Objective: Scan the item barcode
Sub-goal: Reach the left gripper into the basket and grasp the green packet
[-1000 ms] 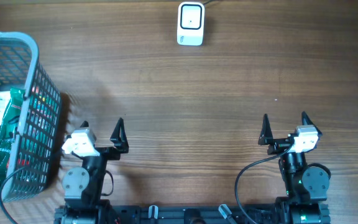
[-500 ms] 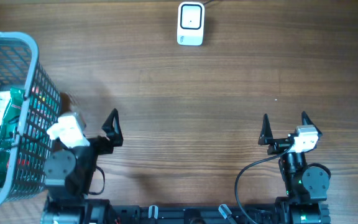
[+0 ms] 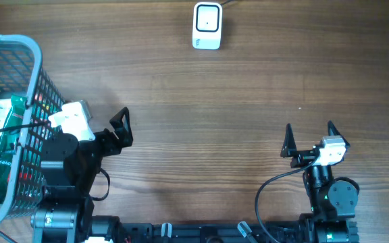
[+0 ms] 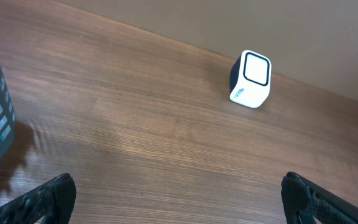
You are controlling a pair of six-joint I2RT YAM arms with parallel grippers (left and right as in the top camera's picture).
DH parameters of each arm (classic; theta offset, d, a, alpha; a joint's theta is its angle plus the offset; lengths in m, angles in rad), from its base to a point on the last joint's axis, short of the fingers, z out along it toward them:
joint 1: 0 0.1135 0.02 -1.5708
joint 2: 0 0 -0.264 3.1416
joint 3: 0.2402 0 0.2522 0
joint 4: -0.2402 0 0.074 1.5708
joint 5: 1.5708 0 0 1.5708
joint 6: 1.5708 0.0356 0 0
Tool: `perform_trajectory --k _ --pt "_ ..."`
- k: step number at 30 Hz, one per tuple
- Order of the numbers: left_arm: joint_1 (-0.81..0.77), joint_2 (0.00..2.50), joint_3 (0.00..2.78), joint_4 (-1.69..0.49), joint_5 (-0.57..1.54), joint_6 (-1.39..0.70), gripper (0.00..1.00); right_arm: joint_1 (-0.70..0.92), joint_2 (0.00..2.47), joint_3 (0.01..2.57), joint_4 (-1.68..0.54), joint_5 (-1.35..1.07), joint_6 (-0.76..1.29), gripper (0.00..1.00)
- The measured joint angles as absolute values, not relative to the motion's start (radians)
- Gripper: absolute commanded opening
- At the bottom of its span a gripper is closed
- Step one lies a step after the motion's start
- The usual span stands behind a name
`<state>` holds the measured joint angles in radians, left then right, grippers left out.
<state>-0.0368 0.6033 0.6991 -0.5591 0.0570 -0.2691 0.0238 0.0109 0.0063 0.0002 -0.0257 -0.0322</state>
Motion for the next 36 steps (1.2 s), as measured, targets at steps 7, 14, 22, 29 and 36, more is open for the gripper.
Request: perform_trajectory --k 7,14,22,29,36 --pt "-0.037 0.603 0.699 -0.546 0.143 -0.284 1.0 0.024 0.011 0.006 0.0 -0.026 -0.032 1.0" --pt "-0.037 0.622 0.759 -0.556 0.167 -0.329 1.0 0.024 0.011 0.006 0.0 -0.026 -0.032 1.0" --pt "-0.037 0.666 0.961 -0.584 0.142 -0.344 1.0 0.024 0.011 0.006 0.0 -0.026 -0.032 1.0" --pt "-0.036 0.839 1.127 -0.587 -0.082 -0.35 1.0 0.024 0.011 0.006 0.0 -0.026 -0.032 1.0" --pt "0.08 1.11 1.42 -0.741 -0.194 -0.48 1.0 0.024 0.011 0.006 0.0 -0.026 -0.032 1.0"
